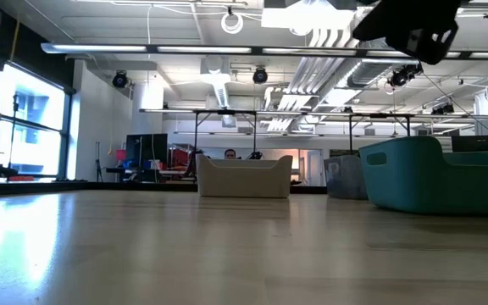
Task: Sort Halloween decoration
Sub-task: Put the orange spider toy into the green bin
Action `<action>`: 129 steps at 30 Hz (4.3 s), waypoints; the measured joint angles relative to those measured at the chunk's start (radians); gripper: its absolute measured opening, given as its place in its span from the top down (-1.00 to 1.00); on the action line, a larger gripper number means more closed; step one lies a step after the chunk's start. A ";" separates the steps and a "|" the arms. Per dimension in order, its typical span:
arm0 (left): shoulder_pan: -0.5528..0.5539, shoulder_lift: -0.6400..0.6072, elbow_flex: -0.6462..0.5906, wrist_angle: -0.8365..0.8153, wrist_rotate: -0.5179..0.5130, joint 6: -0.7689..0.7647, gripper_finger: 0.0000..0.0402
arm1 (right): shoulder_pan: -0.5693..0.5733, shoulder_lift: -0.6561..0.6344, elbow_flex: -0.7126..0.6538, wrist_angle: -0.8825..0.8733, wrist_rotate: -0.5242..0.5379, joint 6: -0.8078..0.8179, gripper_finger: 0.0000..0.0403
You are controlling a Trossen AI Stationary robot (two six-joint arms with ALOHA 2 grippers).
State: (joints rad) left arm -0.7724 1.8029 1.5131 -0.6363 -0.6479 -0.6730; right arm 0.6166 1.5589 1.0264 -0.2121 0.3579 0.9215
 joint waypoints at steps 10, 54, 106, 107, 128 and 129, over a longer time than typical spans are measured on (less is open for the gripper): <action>-0.053 -0.062 0.002 0.672 -0.312 0.749 1.00 | 0.054 0.000 0.000 0.371 0.418 -0.457 0.42; 0.059 0.038 0.002 0.963 -0.214 0.948 1.00 | 0.056 0.078 -0.001 1.033 0.184 -0.990 0.43; -0.029 0.040 0.001 0.928 -0.430 1.173 0.17 | 0.058 -0.057 0.001 0.682 0.506 -0.819 1.00; -0.037 0.040 0.001 0.928 -0.445 1.177 0.17 | 0.058 -0.076 0.001 0.641 0.525 -0.804 1.00; -0.199 0.040 0.001 0.925 -0.820 1.191 0.17 | 0.058 -0.336 -0.060 -1.023 0.450 0.634 1.00; -0.201 0.040 0.001 0.925 -0.828 1.190 0.17 | 0.058 -0.336 -0.083 -1.025 0.408 0.656 1.00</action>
State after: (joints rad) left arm -0.9736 1.8431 1.5143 0.2885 -1.4760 0.5168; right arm 0.6750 1.2232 0.9434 -1.2369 0.7655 1.5775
